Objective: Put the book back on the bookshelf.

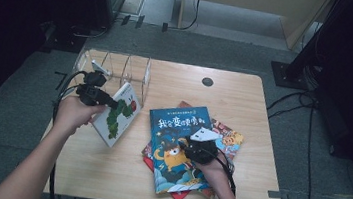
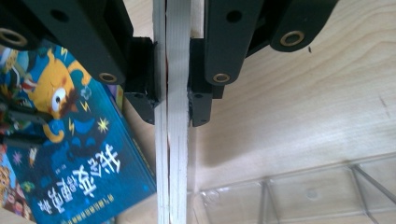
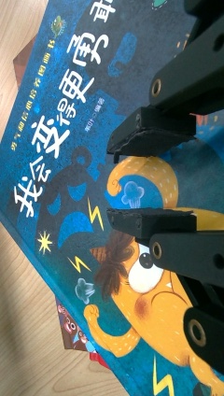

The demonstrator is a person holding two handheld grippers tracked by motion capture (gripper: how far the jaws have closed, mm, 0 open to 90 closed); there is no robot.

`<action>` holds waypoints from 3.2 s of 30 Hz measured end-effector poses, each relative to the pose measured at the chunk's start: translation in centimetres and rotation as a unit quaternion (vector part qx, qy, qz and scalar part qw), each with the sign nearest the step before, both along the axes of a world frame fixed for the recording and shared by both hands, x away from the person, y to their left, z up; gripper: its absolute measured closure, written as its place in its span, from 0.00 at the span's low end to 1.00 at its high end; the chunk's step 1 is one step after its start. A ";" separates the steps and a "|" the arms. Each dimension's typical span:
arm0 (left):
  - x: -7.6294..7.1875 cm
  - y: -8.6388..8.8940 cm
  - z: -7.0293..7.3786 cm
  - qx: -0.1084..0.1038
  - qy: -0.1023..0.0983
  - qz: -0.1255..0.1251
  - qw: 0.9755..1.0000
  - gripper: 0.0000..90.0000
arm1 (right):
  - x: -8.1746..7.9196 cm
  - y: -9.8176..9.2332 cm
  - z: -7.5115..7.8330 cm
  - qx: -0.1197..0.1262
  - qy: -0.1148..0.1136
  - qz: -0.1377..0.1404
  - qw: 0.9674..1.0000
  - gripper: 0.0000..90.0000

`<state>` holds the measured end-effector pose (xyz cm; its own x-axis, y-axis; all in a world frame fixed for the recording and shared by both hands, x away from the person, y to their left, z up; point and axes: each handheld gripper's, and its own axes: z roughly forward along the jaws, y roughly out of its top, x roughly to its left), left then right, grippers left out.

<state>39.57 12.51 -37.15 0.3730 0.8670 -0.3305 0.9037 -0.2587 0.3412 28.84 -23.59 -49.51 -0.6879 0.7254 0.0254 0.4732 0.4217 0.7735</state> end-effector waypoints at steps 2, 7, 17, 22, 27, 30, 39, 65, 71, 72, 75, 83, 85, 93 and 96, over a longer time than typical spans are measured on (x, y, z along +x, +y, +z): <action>0.6 -0.3 0.2 0.001 -0.002 0.006 1.000 0.86 | 0.0 0.0 0.0 0.000 0.000 0.000 1.000 0.69; 2.2 -1.1 0.6 0.012 -0.007 0.022 1.000 0.86 | 0.0 0.0 0.0 0.000 -0.001 0.001 1.000 0.69; 5.3 -2.8 0.4 0.029 -0.015 0.057 0.998 0.86 | 0.0 0.0 0.0 0.001 -0.001 -0.001 1.000 0.69; 6.9 -3.5 0.0 0.034 -0.019 0.072 0.997 0.86 | 0.1 0.0 0.0 0.000 0.000 -0.002 1.000 0.70; 8.2 -4.1 -0.3 0.033 -0.025 0.082 0.996 0.86 | 0.2 0.1 0.0 0.001 0.000 0.000 1.000 0.70; 8.9 -4.4 -0.6 0.036 -0.025 0.085 0.995 0.86 | 0.3 0.1 0.0 0.001 0.000 -0.001 1.000 0.70; 10.2 -5.3 -1.1 0.045 -0.031 0.084 0.995 0.86 | 0.3 0.1 0.0 0.001 0.001 -0.001 1.000 0.70; 8.0 -3.9 2.9 0.037 -0.056 0.033 0.997 0.70 | 0.3 -0.8 0.1 0.028 0.018 -0.008 0.999 0.74; 5.8 -3.3 3.2 0.024 -0.067 0.016 0.997 0.69 | 0.2 -2.4 0.5 0.041 0.008 -0.028 0.999 0.80; 5.5 -3.2 3.1 0.021 -0.068 0.015 0.997 0.70 | 0.3 -2.9 0.5 0.041 0.009 -0.035 0.999 0.81; 4.4 -2.7 2.7 0.007 -0.078 0.010 0.997 0.76 | 0.5 -4.1 0.6 0.040 0.012 -0.054 0.998 0.82; 2.1 -2.0 1.8 -0.008 -0.086 -0.010 0.996 0.84 | 1.1 -7.9 0.9 0.052 0.012 -0.110 0.993 0.84; 1.4 -1.8 1.6 -0.017 -0.087 -0.019 0.996 0.87 | 1.4 -8.6 0.8 0.053 0.013 -0.120 0.991 0.87; -1.3 -1.9 0.4 -0.039 -0.092 -0.046 0.994 0.96 | 2.4 -10.0 0.3 0.054 0.019 -0.154 0.986 0.91; -2.3 -2.1 -0.4 -0.049 -0.094 -0.058 0.993 0.97 | 2.9 -10.2 0.1 0.035 0.031 -0.161 0.986 0.91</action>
